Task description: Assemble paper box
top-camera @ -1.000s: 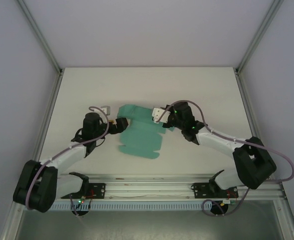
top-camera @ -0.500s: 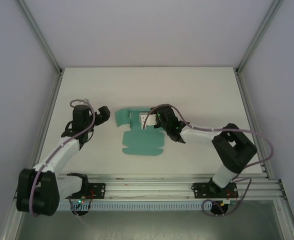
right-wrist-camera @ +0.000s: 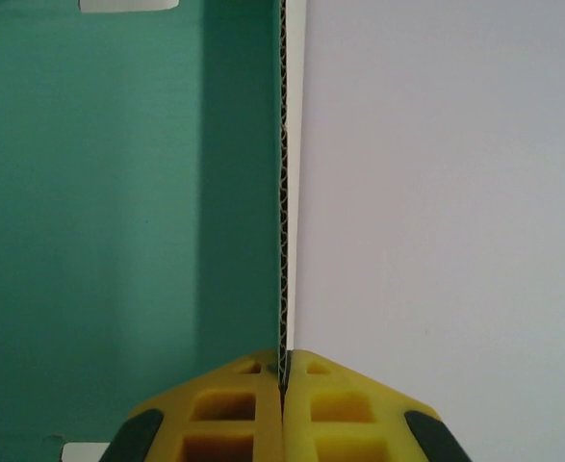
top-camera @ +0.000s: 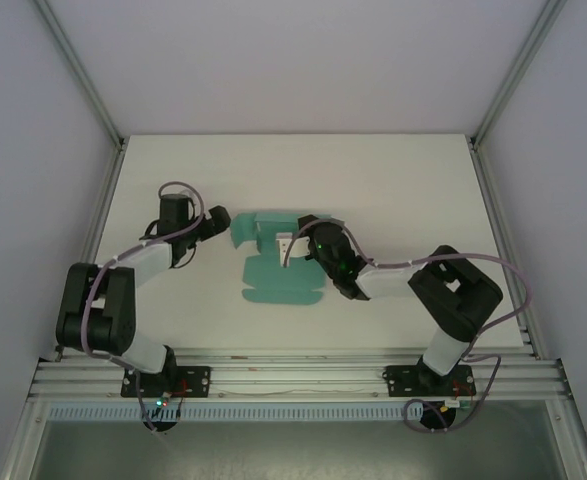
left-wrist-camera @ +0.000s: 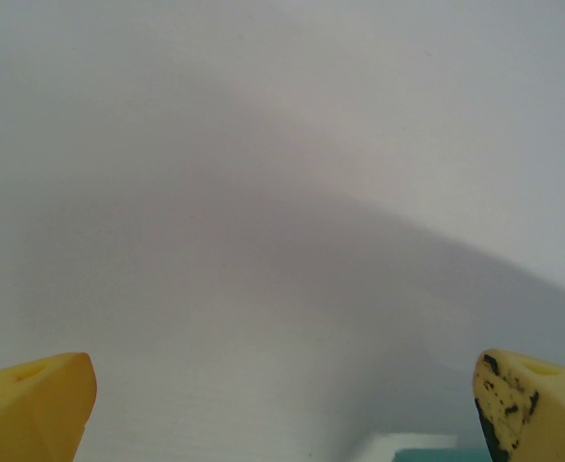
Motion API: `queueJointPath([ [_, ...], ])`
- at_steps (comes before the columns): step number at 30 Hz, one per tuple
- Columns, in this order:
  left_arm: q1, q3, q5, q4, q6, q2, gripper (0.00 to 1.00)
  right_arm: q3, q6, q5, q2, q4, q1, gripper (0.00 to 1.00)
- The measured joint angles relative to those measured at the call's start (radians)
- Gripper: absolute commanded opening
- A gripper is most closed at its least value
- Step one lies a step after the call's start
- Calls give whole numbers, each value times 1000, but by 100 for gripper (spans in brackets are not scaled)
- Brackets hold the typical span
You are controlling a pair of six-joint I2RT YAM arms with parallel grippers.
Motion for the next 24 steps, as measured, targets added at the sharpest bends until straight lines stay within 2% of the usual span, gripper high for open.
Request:
queueJointPath([
  [8, -7, -11, 241, 121, 55, 33, 79, -13, 2, 28, 24, 55, 10, 0],
  [11, -31, -34, 288, 164, 65, 33, 72, -13, 6, 30, 30, 58, 11, 0],
  [17, -115, -89, 308, 224, 76, 33, 70, -13, 10, 40, 30, 65, 16, 0],
  [24, -188, -146, 235, 294, 113, 32, 70, -16, 10, 64, 30, 64, 16, 0],
])
